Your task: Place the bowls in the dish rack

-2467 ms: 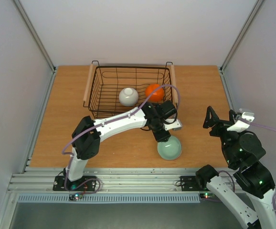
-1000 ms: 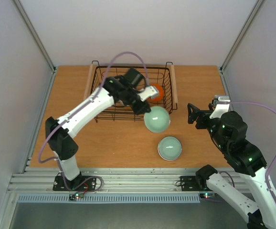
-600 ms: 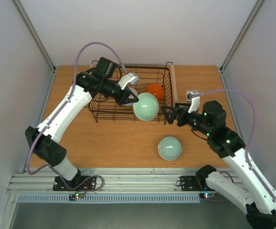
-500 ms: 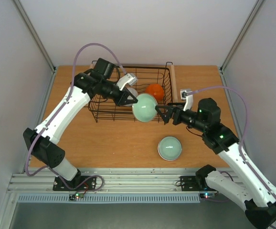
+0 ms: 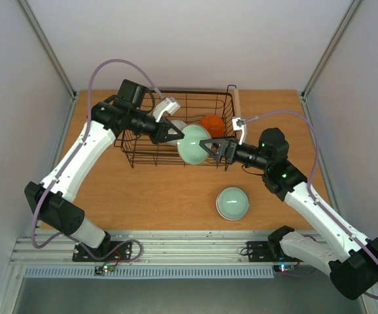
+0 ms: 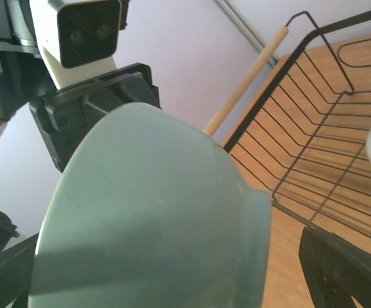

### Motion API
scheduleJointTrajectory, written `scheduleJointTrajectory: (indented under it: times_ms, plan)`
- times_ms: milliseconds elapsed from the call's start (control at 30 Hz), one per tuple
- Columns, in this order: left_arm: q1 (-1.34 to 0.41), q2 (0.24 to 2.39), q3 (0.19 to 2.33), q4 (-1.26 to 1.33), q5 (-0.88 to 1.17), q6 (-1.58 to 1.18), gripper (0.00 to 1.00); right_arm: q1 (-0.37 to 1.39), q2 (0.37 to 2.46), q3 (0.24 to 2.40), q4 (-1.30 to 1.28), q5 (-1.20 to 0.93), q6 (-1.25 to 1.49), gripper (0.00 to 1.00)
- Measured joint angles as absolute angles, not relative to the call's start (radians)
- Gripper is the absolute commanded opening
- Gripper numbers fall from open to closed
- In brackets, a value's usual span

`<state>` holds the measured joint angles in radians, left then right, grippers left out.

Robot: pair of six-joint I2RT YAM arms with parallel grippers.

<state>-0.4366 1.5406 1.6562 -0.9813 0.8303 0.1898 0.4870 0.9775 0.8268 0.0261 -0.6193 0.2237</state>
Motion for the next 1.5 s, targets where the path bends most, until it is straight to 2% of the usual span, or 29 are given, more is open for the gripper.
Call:
scheduleJointTrajectory:
  times_ms: [133, 233, 367, 467, 500, 600, 667, 767, 867, 1100, 1233, 1500]
  plan:
    - [-0.435, 1.54, 1.656, -0.976, 0.845, 0.189, 0.0, 0.486, 1.002, 0.825, 0.095, -0.662, 0.262, 0.98]
    - [-0.433, 1.539, 1.655, -0.975, 0.849, 0.189, 0.01, 0.474, 1.028, 0.807, 0.178, -0.709, 0.309, 0.87]
    - [-0.43, 1.539, 1.651, -0.968, 0.835, 0.189, 0.0, 0.44, 1.086, 0.765, 0.335, -0.789, 0.428, 0.55]
    - [-0.421, 1.533, 1.643, -0.961, 0.815, 0.168, 0.0, 0.422, 1.143, 0.736, 0.466, -0.838, 0.505, 0.34]
    - [-0.419, 1.528, 1.637, -0.959, 0.808, 0.161, 0.0, 0.419, 1.157, 0.732, 0.493, -0.849, 0.522, 0.24]
    - [-0.416, 1.51, 1.624, -0.953, 0.797, 0.145, 0.0, 0.417, 1.184, 0.728, 0.552, -0.874, 0.566, 0.03]
    - [-0.416, 1.498, 1.62, -0.949, 0.795, 0.139, 0.03, 0.416, 1.184, 0.728, 0.563, -0.883, 0.574, 0.01]
    - [-0.418, 1.489, 1.617, -0.943, 0.787, 0.137, 0.15, 0.416, 1.181, 0.734, 0.555, -0.887, 0.564, 0.01]
    - [-0.422, 1.487, 1.615, -0.931, 0.769, 0.146, 0.19, 0.415, 1.171, 0.777, 0.438, -0.881, 0.509, 0.01]
    - [-0.426, 1.422, 1.604, -0.906, 0.615, 0.16, 0.54, 0.415, 1.168, 0.982, 0.027, -0.792, 0.258, 0.01]
    - [-0.426, 1.378, 1.604, -0.901, 0.49, 0.18, 0.62, 0.416, 1.227, 1.115, -0.111, -0.741, 0.131, 0.01]
    - [-0.426, 1.329, 1.604, -0.9, 0.279, 0.228, 0.66, 0.555, 1.529, 1.437, -0.41, -0.45, -0.167, 0.01]
